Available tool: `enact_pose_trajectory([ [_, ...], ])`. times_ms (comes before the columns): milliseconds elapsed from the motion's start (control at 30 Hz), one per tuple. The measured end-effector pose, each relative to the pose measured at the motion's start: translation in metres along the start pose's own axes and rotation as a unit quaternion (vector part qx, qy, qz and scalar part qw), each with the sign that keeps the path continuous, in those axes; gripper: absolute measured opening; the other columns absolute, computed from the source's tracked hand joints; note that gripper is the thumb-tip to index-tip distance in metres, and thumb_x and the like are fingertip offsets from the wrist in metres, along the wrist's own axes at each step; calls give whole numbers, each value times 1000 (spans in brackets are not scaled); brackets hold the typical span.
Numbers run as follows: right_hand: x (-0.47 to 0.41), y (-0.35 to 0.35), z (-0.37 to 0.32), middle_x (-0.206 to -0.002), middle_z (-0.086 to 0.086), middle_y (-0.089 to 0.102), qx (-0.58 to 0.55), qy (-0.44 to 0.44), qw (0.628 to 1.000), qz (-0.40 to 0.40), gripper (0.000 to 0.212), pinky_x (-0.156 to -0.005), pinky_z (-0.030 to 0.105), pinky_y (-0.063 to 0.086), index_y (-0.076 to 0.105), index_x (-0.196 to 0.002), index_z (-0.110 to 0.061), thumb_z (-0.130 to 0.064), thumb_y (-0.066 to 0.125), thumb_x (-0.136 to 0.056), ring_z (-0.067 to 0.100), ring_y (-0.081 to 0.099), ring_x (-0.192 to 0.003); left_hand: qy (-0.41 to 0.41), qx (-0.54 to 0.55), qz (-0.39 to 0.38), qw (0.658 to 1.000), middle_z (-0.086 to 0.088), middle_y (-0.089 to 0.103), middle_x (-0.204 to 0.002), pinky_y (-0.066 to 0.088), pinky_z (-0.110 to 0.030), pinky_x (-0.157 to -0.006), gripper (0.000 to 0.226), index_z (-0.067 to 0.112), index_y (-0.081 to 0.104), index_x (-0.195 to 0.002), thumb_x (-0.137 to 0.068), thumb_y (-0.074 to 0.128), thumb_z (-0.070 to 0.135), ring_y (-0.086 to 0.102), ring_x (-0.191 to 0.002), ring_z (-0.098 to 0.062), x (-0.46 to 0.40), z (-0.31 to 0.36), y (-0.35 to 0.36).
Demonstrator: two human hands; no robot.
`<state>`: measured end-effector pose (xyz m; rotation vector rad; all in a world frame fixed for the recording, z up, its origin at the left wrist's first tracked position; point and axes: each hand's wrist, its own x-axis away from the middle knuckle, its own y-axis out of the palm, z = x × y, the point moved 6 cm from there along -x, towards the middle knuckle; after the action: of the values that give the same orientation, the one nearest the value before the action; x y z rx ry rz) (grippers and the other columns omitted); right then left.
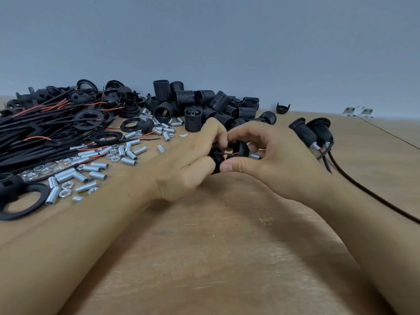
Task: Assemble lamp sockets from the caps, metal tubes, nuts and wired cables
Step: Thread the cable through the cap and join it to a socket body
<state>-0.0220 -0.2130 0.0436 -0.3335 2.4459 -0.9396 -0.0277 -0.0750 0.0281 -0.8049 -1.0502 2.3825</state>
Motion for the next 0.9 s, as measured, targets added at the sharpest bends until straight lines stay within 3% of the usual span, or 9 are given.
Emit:
enact_pose_trajectory([
  [67, 0, 4, 3, -88, -30, 65, 20, 17, 999, -22, 45, -80, 10, 42, 69, -112, -31, -40, 83, -71, -13, 56, -84, 0, 21, 3, 1000, -17, 59, -97, 43, -59, -77, 37, 16, 40, -110, -74, 40, 20, 53, -86, -38, 0, -2, -1],
  [167, 0, 5, 5, -106, -11, 71, 24, 36, 998, -35, 48, -96, 36, 50, 68, -117, -29, -40, 82, -72, 7, 63, -103, -11, 57, 21, 998, -12, 61, -110, 43, -60, -87, 37, 12, 44, -116, -80, 43, 14, 56, -100, -38, 2, -8, -6],
  [267, -1, 4, 7, -98, -5, 72, 18, 33, 998, -41, 44, -92, 41, 51, 70, -114, -28, -38, 81, -73, 12, 66, -95, -16, 94, 53, 994, -12, 63, -116, 43, -58, -92, 33, 10, 47, -118, -91, 49, 27, 57, -109, -33, 4, -9, -9],
  [367, 0, 2, 11, -77, -3, 67, -69, 54, 995, -53, 37, -78, 35, 57, 71, -103, -31, -38, 82, -68, 10, 60, -68, -14, 102, 78, 992, -8, 62, -122, 48, -49, -96, 28, 11, 52, -119, -93, 53, 22, 57, -118, -25, 4, -9, -10],
  [500, 0, 1, 15, -71, 7, 66, -203, 83, 971, -90, 39, -58, 22, 51, 72, -100, -22, -36, 76, -64, 8, 56, -58, -14, 142, 89, 986, -14, 62, -121, 49, -47, -99, 29, 7, 56, -118, -90, 55, 16, 60, -116, -25, 3, -5, -10],
  [633, -1, 1, 20, -64, -5, 67, -206, 91, 969, -98, 47, -58, 19, 49, 70, -109, -16, -35, 75, -66, 6, 55, -54, -11, 147, 90, 985, -15, 62, -121, 49, -50, -98, 31, 3, 57, -119, -90, 55, 13, 60, -116, -28, 3, -3, -9],
  [800, -3, 2, 26, -72, 7, 62, -279, 88, 949, -119, 41, -56, 20, 45, 75, -104, -10, -28, 78, -67, 11, 54, -61, 8, 158, 115, 981, -14, 68, -112, 53, -36, -93, 28, 4, 62, -117, -90, 60, 10, 66, -106, -24, 2, 0, -13],
  [900, -1, 5, 27, -76, 6, 63, -310, 87, 932, -166, 36, -58, 20, 45, 74, -109, -9, -12, 79, -74, 12, 51, -65, 5, 170, 109, 979, -15, 70, -112, 53, -38, -95, 28, 6, 65, -117, -90, 61, 11, 67, -105, -25, 1, -2, -13],
])
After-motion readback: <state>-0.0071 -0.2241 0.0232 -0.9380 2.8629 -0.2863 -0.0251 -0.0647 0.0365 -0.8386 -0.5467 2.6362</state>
